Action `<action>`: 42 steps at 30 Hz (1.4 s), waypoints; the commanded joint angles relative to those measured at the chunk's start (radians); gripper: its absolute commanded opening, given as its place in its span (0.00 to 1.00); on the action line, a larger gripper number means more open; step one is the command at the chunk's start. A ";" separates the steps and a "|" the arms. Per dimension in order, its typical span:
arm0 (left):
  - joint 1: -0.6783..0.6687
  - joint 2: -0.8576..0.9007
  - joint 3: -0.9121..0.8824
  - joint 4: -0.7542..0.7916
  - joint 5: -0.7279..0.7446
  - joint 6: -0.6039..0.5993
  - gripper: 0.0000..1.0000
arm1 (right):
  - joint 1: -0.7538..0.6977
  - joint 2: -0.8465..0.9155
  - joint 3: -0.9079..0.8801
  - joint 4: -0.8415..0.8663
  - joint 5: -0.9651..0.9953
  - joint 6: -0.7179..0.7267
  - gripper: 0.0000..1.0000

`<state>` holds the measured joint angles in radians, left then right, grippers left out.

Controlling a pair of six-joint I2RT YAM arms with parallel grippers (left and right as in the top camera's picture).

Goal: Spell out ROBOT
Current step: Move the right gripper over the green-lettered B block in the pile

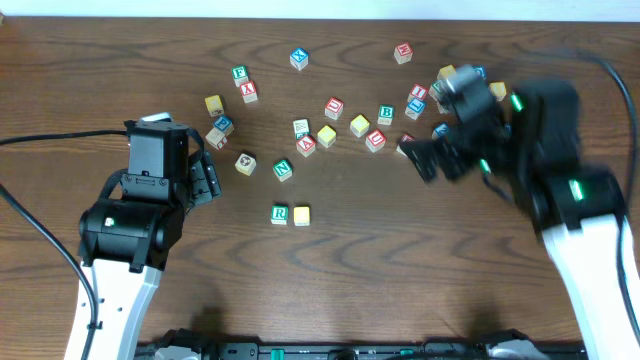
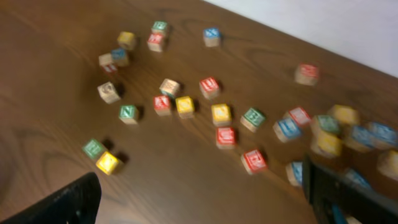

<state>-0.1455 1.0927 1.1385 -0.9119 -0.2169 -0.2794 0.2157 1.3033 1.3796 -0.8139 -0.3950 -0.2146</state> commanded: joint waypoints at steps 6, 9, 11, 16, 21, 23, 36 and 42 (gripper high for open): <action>0.004 -0.002 0.024 -0.001 -0.020 0.017 0.82 | 0.048 0.296 0.180 0.034 -0.007 0.222 0.99; 0.004 -0.002 0.024 -0.001 -0.020 0.017 0.82 | 0.096 0.410 0.294 -0.040 0.119 0.277 0.99; 0.004 -0.002 0.024 -0.001 -0.020 0.017 0.82 | 0.126 0.491 0.390 -0.101 0.204 0.317 0.99; 0.004 -0.002 0.024 -0.001 -0.020 0.017 0.82 | 0.174 0.678 0.613 -0.193 0.346 0.432 0.99; 0.004 -0.002 0.024 -0.001 -0.020 0.017 0.82 | 0.172 0.796 0.686 -0.162 0.423 0.587 0.99; 0.004 -0.002 0.024 -0.001 -0.020 0.017 0.82 | 0.164 0.827 0.686 -0.144 0.423 0.616 0.99; 0.004 -0.002 0.024 -0.001 -0.020 0.017 0.82 | 0.138 0.983 0.686 -0.176 0.480 0.801 0.99; 0.004 -0.002 0.024 -0.001 -0.020 0.017 0.82 | 0.146 0.999 0.686 -0.200 0.550 0.949 0.95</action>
<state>-0.1455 1.0927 1.1408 -0.9119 -0.2169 -0.2794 0.3557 2.2936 2.0449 -1.0107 0.0891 0.6167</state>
